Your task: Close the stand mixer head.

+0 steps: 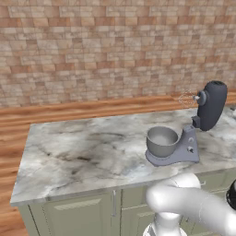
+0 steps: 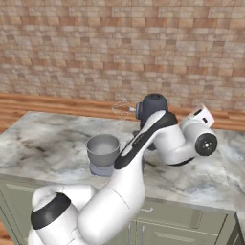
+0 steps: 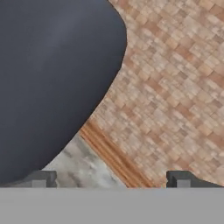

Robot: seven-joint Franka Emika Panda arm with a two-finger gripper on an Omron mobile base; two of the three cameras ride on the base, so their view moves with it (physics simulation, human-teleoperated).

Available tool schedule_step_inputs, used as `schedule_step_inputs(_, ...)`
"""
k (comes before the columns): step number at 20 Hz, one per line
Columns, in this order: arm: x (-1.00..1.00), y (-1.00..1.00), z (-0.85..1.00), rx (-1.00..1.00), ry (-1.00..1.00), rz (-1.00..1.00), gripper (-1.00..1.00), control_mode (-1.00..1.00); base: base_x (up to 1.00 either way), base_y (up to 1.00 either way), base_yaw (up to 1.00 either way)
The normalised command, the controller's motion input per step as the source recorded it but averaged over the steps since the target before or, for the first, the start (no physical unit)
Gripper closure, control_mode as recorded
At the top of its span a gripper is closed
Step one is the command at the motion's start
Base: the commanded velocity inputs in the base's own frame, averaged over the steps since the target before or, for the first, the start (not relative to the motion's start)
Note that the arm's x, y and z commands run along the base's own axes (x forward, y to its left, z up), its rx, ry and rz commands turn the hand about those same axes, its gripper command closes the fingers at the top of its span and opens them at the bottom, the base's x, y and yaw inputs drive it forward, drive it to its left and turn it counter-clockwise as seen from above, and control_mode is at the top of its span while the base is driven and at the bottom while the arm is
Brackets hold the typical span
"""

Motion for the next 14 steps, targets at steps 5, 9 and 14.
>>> schedule_step_inputs(5, 0.86, 0.32, -0.67, -0.63, -0.31, 0.11, -1.00, -1.00, 0.00, 0.00, 0.00)
schedule_step_inputs(9, 0.59, 0.96, -0.38, -0.66, -0.19, 0.20, -1.00, -1.00, 0.00, 0.00, 0.00)
schedule_step_inputs(14, -0.05, 1.00, 0.46, -0.51, -0.11, 0.34, -1.00, -1.00, 0.00, 0.00, 0.00)
